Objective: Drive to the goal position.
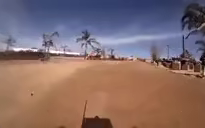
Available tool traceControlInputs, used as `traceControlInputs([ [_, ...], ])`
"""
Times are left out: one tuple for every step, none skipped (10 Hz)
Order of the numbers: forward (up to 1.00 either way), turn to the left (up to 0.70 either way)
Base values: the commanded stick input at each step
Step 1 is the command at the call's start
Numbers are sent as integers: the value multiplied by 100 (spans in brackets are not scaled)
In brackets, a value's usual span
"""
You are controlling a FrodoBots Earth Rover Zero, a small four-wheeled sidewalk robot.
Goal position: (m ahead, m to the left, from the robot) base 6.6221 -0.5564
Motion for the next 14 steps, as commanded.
traceControlInputs([
  [70,0],
  [70,0],
  [70,0],
  [70,0],
  [70,0],
  [70,0],
  [70,1],
  [70,2],
  [70,15],
  [70,26],
  [70,2],
  [70,1],
  [70,0],
  [70,0],
])
